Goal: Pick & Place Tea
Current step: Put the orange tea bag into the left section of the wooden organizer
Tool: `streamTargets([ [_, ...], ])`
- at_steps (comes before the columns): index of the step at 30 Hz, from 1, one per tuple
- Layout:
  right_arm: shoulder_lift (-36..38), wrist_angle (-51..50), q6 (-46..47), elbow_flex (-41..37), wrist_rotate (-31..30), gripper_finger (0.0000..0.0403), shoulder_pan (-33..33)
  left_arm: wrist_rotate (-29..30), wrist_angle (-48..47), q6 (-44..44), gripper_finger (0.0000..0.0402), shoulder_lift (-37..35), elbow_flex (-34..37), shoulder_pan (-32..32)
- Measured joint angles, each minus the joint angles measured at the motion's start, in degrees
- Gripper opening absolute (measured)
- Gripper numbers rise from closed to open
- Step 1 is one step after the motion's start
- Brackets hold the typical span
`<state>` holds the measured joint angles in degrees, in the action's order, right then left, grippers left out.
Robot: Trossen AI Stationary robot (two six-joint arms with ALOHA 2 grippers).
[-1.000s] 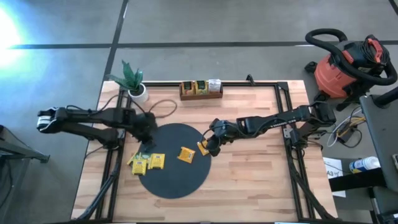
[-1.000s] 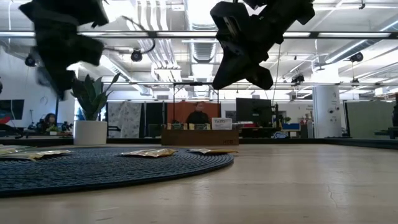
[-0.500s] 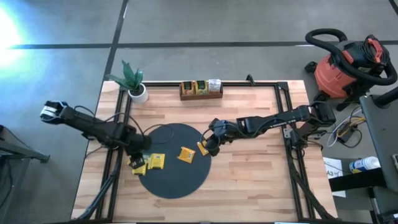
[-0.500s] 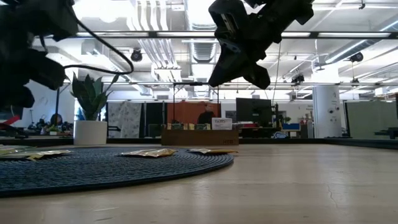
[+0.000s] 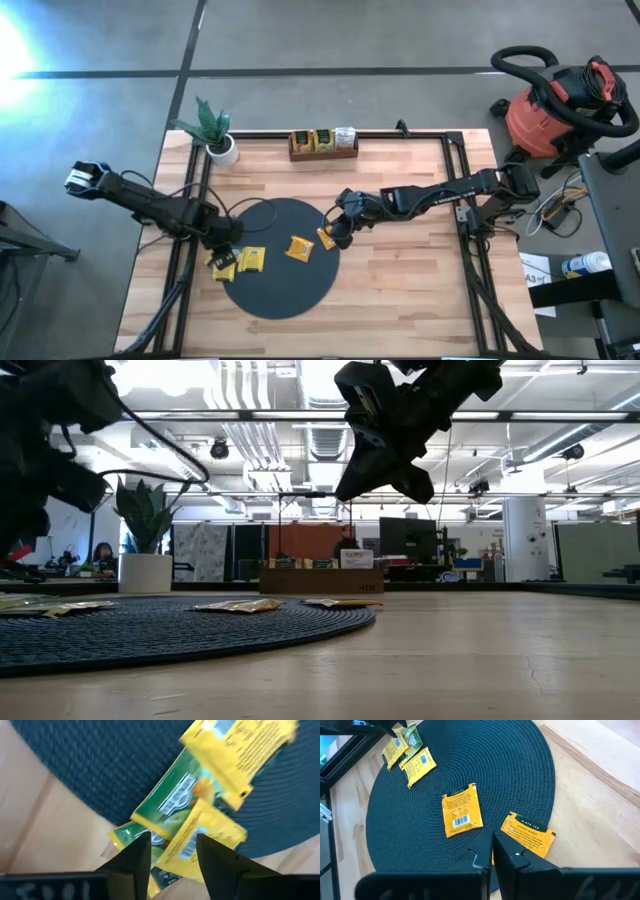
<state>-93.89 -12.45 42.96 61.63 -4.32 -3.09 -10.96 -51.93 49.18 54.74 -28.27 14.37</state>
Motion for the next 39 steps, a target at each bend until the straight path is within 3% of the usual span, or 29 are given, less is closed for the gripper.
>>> streamTargets([
  [8, 0.0, 0.0, 0.1, 0.0, 0.0, 0.0013, 0.0, -5.3, 1.4, 1.1, 0.0154, 0.0, 4.4, 0.0],
  [23, 0.0, -0.1, 0.1, 0.0, -0.2, 0.0013, 0.0, -9.3, 8.3, 9.7, 0.0154, 0.0, 3.6, 0.0],
  [32, 0.0, 0.0, 0.1, 0.0, -0.2, 0.0013, 0.0, -9.0, 8.9, 8.4, 0.0154, 0.0, 3.2, 0.0],
  [39, 0.0, 1.1, 0.2, 0.0, 0.9, 0.0013, 0.1, -6.5, 10.6, 1.6, 0.0154, -0.3, -1.0, 0.1],
])
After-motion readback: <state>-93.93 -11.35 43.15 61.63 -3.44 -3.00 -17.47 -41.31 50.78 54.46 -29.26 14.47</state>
